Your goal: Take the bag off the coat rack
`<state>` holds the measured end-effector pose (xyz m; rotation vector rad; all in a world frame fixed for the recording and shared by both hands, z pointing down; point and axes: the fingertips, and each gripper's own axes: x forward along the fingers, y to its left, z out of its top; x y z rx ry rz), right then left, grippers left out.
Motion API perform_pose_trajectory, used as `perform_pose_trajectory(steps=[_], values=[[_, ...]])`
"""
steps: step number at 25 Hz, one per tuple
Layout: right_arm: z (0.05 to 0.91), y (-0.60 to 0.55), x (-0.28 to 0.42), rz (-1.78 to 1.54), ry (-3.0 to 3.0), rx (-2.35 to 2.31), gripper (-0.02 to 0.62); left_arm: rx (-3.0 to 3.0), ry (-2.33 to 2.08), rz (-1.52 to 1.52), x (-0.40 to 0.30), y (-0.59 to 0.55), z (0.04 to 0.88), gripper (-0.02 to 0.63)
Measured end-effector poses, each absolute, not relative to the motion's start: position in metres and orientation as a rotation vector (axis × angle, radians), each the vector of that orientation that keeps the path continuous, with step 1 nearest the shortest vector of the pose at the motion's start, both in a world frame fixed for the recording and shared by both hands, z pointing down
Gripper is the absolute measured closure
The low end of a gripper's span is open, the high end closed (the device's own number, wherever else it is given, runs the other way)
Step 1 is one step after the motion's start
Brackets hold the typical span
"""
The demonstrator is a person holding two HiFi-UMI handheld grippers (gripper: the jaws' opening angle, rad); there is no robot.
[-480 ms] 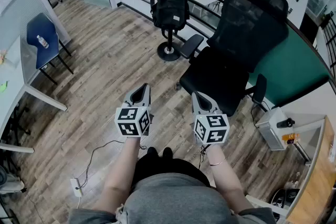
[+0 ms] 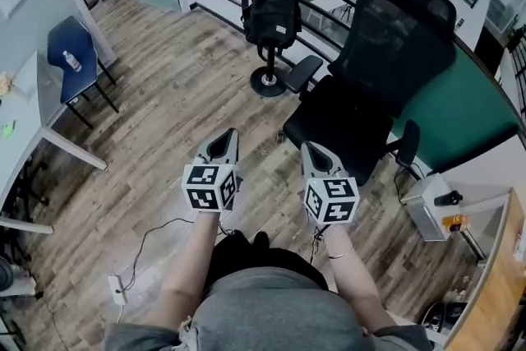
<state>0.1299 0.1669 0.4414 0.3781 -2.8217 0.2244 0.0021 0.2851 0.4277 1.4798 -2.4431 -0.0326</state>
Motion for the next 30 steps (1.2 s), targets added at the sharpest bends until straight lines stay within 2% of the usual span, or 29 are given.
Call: perform_pose_trajectory(steps=[12, 13, 15, 19, 23, 27, 30], values=[[0.446, 0.157, 0.124, 0.285, -2.848, 0.405, 0.589, 1.518, -2.419, -0.046, 0.004, 0.274, 0.433, 0.575], [0.448, 0.156, 0.122, 0.298, -2.843, 0.398, 0.567, 1.516, -2.418, -0.05, 0.002, 0.274, 0.433, 0.572], [0.45, 0.156, 0.117, 0.324, -2.836, 0.38, 0.5, 1.507, -2.424, -0.055, -0.004, 0.274, 0.433, 0.52], [0.45, 0.15, 0.1, 0.35, -2.839, 0.369, 0.461, 1.486, -2.435, -0.046, -0.024, 0.269, 0.437, 0.474], [0.451, 0.133, 0.075, 0.358, -2.849, 0.376, 0.401, 1.495, -2.425, -0.009, -0.052, 0.251, 0.447, 0.388], [0.458, 0.112, 0.044, 0.372, -2.831, 0.378, 0.347, 1.499, -2.393, 0.019, -0.086, 0.229, 0.46, 0.351], [0.462, 0.094, 0.014, 0.361, -2.813, 0.388, 0.334, 1.518, -2.383, 0.011, -0.119, 0.211, 0.462, 0.344]])
